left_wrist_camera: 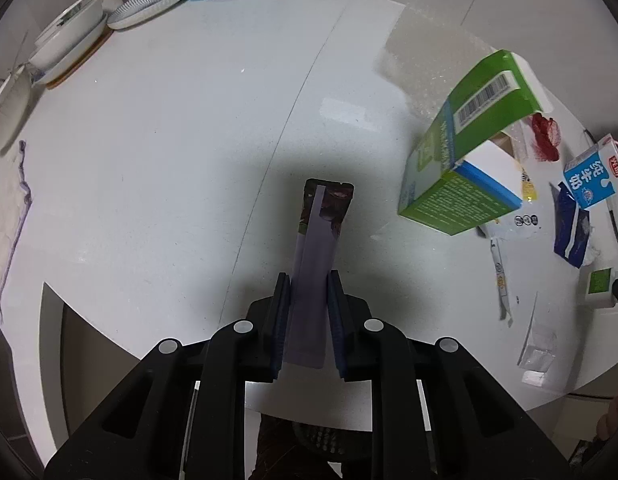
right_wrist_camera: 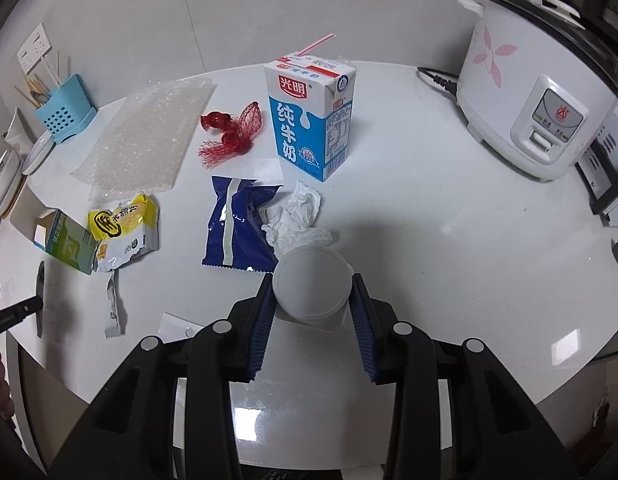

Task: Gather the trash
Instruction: 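Grasp the purple lighter with the left tool while the right tool grasps the white pill bottle, then carry the lighter and pill bottle down over the teal wastebasket with both tools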

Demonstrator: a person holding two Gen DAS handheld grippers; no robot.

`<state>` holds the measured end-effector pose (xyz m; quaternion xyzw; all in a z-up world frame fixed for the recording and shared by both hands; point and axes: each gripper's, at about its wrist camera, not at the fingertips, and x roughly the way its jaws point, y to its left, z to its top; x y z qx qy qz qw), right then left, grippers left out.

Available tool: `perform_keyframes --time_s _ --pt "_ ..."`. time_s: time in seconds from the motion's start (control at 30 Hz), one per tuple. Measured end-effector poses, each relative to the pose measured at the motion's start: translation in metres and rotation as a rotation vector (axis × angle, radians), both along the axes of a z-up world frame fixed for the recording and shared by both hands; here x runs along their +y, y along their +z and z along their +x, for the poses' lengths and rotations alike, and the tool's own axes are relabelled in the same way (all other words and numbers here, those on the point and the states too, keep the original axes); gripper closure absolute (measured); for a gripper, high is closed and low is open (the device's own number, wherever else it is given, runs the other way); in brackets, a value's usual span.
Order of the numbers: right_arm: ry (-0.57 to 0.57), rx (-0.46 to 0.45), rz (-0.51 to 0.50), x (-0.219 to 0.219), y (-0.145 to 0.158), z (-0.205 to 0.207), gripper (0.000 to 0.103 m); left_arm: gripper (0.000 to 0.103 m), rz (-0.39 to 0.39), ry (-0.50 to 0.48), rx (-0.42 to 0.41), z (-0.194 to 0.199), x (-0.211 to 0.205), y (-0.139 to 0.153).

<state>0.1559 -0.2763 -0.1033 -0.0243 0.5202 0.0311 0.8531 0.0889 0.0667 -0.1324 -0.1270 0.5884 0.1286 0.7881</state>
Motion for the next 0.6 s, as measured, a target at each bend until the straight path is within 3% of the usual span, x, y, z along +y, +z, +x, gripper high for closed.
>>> perform_keyframes --time_s 0.3,0.6 --pt "0.048 -0.032 0.038 -0.014 0.014 -0.014 0.067 0.085 0.001 0.0 -0.07 -0.025 -0.016 0.037" --pt "0.125 -0.026 0.071 -0.022 0.021 -0.022 0.067 0.085 0.02 0.01 -0.121 -0.04 -0.055 0.049"
